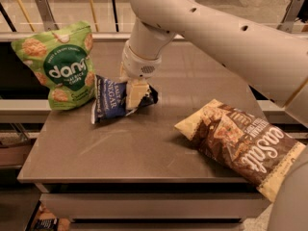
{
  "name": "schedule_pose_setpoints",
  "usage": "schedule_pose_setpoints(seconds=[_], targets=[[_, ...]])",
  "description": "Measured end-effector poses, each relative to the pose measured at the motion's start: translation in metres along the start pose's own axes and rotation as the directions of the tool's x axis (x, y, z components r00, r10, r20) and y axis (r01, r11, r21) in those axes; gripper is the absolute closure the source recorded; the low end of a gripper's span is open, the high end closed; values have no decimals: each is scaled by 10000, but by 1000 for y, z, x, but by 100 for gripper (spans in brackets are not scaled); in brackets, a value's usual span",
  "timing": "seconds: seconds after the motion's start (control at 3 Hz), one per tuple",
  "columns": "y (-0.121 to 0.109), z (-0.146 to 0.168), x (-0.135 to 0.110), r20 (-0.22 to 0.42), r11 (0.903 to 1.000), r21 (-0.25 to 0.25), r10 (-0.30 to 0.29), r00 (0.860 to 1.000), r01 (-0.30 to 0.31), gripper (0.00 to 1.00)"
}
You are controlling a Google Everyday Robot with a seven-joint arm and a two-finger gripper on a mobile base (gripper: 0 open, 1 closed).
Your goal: Move blue chip bag near green rice chip bag
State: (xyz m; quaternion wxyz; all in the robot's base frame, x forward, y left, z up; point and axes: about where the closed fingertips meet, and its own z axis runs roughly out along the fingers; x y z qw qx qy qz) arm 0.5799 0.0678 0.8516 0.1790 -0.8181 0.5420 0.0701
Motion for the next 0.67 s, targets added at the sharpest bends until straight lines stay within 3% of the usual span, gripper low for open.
schedule_pose_setpoints(seconds=[0.33, 0.67], targets=[[0, 1, -1, 2, 10000, -19, -11, 10000, 11, 0], [0, 1, -1, 2, 10000, -20, -12, 10000, 12, 0]])
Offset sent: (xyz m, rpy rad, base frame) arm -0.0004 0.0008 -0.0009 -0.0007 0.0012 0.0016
